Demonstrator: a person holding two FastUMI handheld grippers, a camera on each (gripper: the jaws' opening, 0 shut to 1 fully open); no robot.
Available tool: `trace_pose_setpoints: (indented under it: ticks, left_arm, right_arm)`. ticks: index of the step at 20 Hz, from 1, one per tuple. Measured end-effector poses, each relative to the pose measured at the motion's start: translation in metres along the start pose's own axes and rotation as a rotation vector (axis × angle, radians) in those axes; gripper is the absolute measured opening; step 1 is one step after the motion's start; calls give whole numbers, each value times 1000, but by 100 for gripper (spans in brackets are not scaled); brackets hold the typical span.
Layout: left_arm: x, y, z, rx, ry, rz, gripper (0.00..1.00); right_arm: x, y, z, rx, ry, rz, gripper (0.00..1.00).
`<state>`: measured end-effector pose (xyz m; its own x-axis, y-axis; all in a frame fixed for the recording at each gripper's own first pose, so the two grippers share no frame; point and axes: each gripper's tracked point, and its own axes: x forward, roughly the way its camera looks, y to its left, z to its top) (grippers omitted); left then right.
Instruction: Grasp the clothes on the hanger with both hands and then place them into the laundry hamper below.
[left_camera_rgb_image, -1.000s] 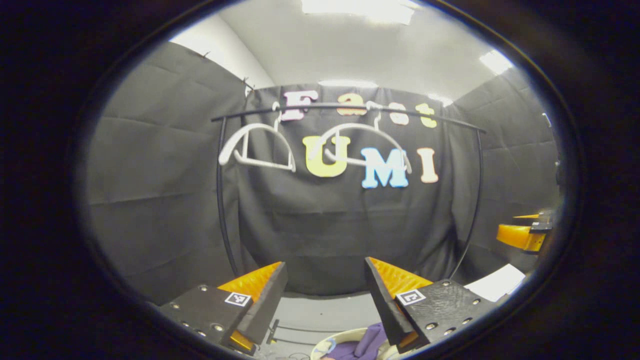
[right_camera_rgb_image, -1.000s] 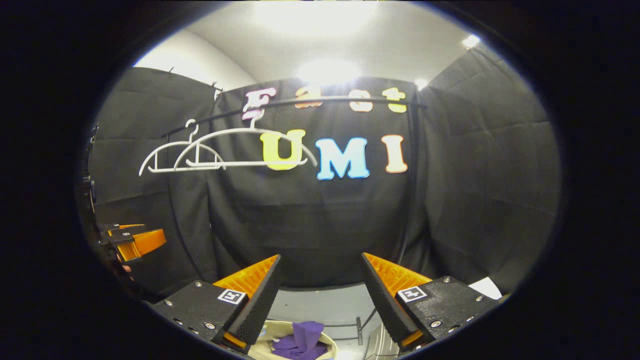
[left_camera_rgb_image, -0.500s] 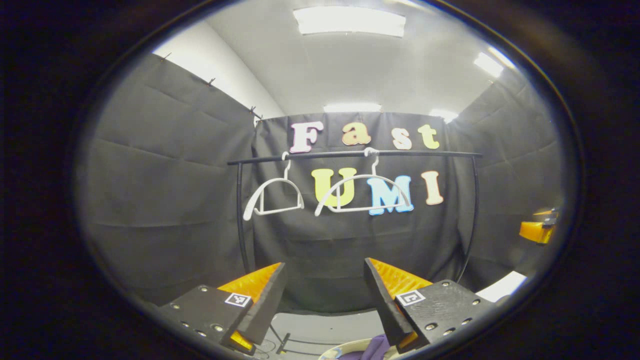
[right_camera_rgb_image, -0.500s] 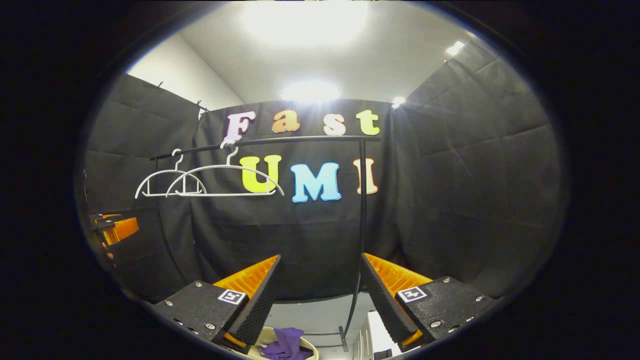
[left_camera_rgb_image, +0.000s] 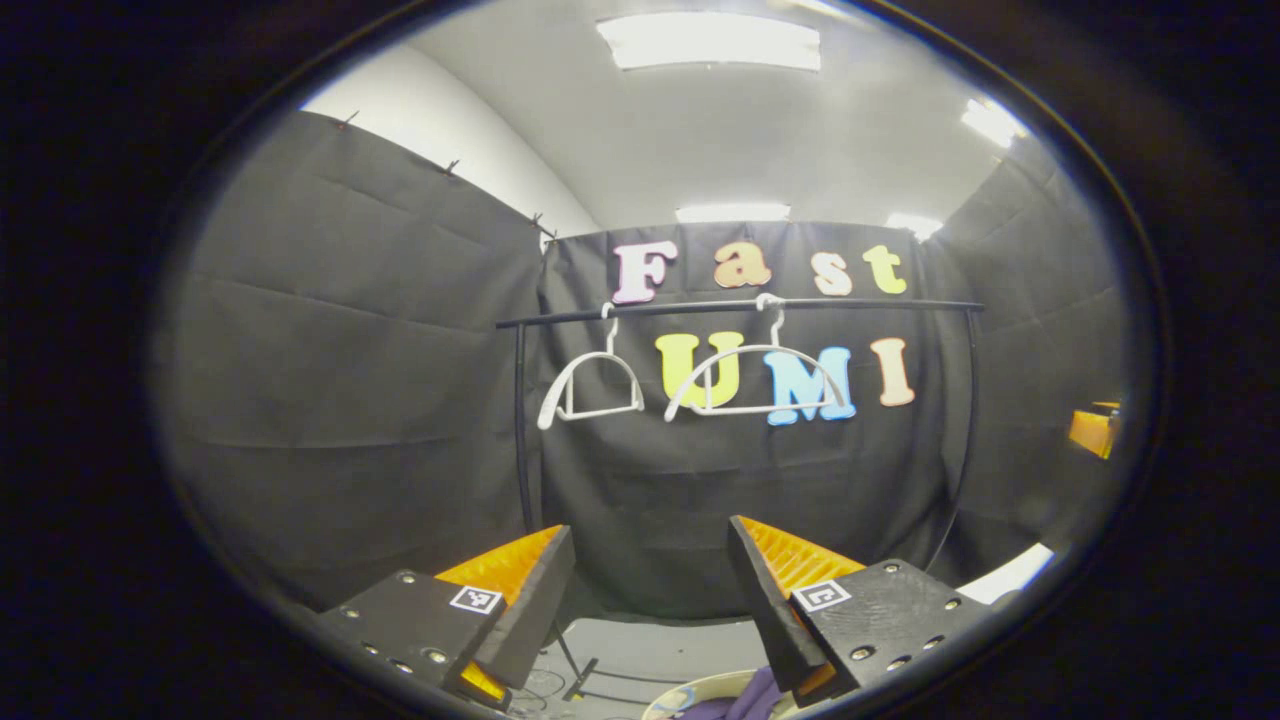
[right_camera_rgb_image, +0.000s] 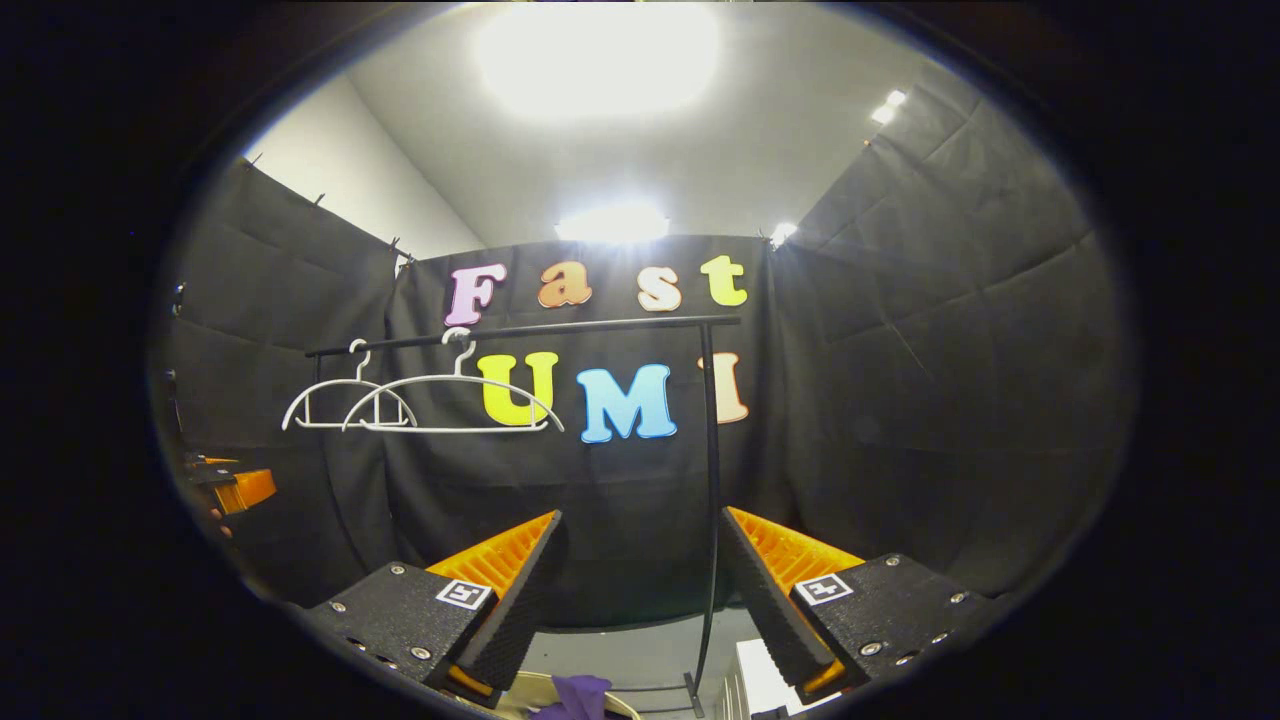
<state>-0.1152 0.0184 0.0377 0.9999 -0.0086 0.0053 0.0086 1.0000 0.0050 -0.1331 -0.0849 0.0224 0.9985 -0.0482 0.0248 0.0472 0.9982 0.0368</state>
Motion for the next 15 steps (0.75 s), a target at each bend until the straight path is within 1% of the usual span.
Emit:
trace_pose_setpoints:
  ticks: [4, 15]
  left_arm:
    - [0, 8, 7, -2, -20, 27, 94]
    - [7, 7, 13, 13, -44, 24, 95]
  right_arm:
    - [4, -3, 6, -11, -11, 0, 94]
    - [14, -7, 14, -5, -19, -14, 94]
